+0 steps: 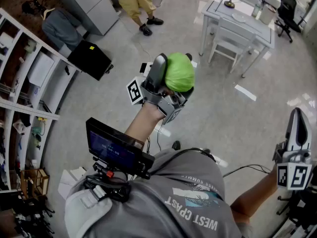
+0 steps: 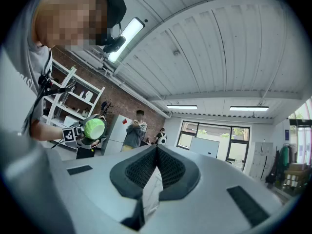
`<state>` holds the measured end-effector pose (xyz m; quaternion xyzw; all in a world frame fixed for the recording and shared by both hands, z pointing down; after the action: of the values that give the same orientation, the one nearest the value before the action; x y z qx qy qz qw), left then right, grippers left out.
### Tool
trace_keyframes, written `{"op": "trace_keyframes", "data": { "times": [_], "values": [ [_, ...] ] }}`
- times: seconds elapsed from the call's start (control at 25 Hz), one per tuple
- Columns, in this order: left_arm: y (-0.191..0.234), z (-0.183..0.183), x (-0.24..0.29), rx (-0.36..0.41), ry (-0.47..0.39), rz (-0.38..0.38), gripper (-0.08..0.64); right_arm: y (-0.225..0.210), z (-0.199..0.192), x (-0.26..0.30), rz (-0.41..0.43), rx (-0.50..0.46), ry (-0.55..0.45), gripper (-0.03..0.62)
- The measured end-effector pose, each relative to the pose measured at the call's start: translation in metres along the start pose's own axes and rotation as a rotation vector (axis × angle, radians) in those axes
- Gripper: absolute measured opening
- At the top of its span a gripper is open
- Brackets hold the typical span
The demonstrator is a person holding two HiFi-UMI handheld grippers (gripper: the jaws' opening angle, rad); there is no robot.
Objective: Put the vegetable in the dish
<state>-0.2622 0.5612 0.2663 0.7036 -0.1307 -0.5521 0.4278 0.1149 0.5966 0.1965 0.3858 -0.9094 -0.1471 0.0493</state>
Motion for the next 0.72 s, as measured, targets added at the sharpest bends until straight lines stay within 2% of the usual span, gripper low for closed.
{"op": "trace_keyframes", "data": {
  "times": [0.24,0.44,0.72],
  "values": [
    [0.018,-0.036,0.03,0.016,-0.009,0.003,0.469,-0.046,-0.014,-0.023,0.0,0.024,-0.03,0.008],
    [0.037,-0.067,0.059,0.034,-0.018,-0.001,0.469,-0.083,-0.021,-0.038,0.04,0.025,-0.082,0.009],
    [0.059,-0.098,0.08,0.054,-0.034,0.007,0.469,-0.122,-0.042,-0.046,0.078,0.025,-0.081,0.009]
  ]
}}
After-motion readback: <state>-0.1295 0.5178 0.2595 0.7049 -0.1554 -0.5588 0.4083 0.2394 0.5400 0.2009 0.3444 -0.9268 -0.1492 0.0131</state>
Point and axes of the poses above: the fingertips, and each gripper's own axes: x forward along the fingers, y to its left, z out of its top, the point moved 4 cm from there along -x, backward along the fingers, and after that the axes turned 8 degrees about z, right-handed, at the moved point
